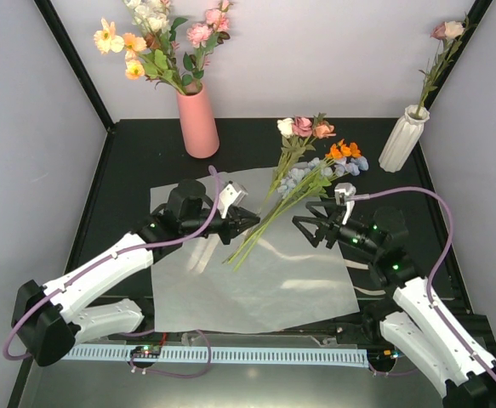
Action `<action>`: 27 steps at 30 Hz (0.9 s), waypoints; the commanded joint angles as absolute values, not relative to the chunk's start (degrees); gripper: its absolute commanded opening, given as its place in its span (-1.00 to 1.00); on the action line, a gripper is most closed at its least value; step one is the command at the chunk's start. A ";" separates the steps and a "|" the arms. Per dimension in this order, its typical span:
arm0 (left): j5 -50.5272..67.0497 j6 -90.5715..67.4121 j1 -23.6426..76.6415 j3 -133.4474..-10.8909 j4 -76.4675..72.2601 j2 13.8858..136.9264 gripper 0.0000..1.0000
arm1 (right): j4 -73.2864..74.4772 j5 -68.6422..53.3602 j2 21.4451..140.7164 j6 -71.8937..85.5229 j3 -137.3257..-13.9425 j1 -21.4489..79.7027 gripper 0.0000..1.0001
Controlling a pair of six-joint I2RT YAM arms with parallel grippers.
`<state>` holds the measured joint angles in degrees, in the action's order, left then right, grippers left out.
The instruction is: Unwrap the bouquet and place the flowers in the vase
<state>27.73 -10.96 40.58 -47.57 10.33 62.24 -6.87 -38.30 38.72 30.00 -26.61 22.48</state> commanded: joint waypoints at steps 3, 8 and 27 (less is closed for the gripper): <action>38.28 -9.70 41.75 -47.12 4.42 61.10 -0.97 | -15.11 -45.92 41.19 36.26 -31.08 22.84 0.89; 37.98 -8.59 43.21 -47.56 4.97 60.65 -0.97 | -20.39 -49.17 44.02 41.97 -33.15 23.43 0.81; 37.38 -5.75 46.75 -48.00 5.49 60.02 -0.97 | -19.75 -44.59 48.16 42.33 -37.71 29.92 -0.43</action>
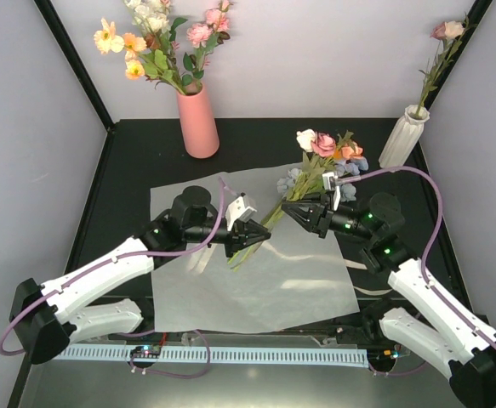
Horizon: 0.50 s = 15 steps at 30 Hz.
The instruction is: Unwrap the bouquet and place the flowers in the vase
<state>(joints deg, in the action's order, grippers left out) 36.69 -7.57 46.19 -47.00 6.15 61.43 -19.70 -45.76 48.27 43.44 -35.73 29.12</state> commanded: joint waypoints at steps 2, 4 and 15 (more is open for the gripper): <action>36.32 -5.40 46.83 -47.99 6.03 59.82 -0.97 | -18.59 -44.47 48.09 41.76 -38.31 30.05 -0.73; 35.16 -5.24 46.85 -47.97 6.53 59.43 -0.96 | -16.43 -44.20 47.87 41.07 -39.02 30.10 -0.95; 24.02 -1.47 46.85 -50.20 17.47 54.38 0.97 | 0.57 -32.16 45.35 29.34 -45.45 30.15 -0.97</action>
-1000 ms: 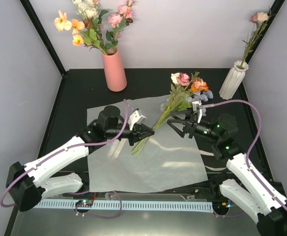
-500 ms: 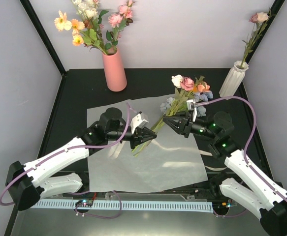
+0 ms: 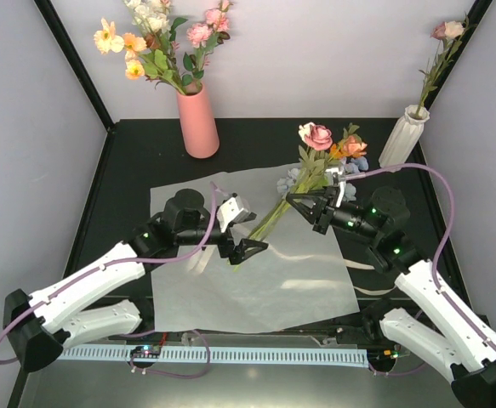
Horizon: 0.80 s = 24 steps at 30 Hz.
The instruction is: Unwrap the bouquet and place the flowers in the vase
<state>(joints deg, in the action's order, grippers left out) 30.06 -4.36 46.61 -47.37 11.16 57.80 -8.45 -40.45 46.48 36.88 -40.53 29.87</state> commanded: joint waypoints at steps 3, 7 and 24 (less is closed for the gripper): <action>15.80 0.11 46.85 -51.84 25.12 51.33 0.98 | 8.11 -23.21 45.84 24.08 -49.78 30.15 -0.97; 2.66 0.13 46.89 -53.94 34.50 45.80 0.98 | 15.34 -10.96 47.31 17.64 -56.52 30.06 -0.97; -5.57 -3.41 46.85 -40.93 36.44 19.72 0.98 | 24.29 4.67 62.46 1.69 -84.86 6.65 -0.97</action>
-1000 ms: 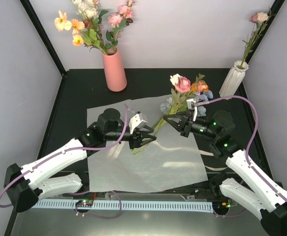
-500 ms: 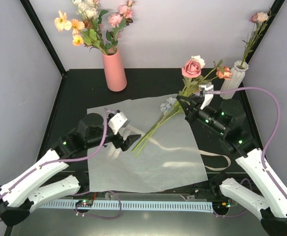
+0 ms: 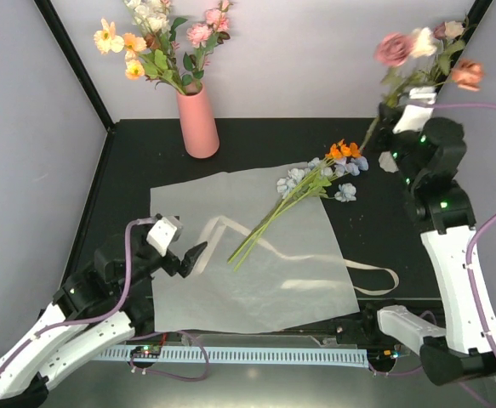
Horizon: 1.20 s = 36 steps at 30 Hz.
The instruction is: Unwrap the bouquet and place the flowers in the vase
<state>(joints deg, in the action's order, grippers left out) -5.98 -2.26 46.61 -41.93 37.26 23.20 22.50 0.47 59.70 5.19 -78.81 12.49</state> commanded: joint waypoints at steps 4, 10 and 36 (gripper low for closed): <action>-7.61 -4.94 46.85 -40.07 35.58 16.83 0.98 | 24.64 6.58 67.42 1.94 -92.46 1.15 -0.97; -5.64 -8.50 46.85 -35.24 30.56 12.36 0.98 | 25.29 8.91 75.33 3.65 -103.12 -6.19 -0.97; -6.59 -6.64 46.76 -33.32 31.02 13.62 0.98 | 22.64 -5.79 94.92 14.51 -119.70 -16.70 -0.97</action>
<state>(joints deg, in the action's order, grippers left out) -6.46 -7.44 46.61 -33.50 32.51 13.26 24.47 -3.77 94.63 13.41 -116.16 -16.45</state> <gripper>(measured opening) 0.990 0.043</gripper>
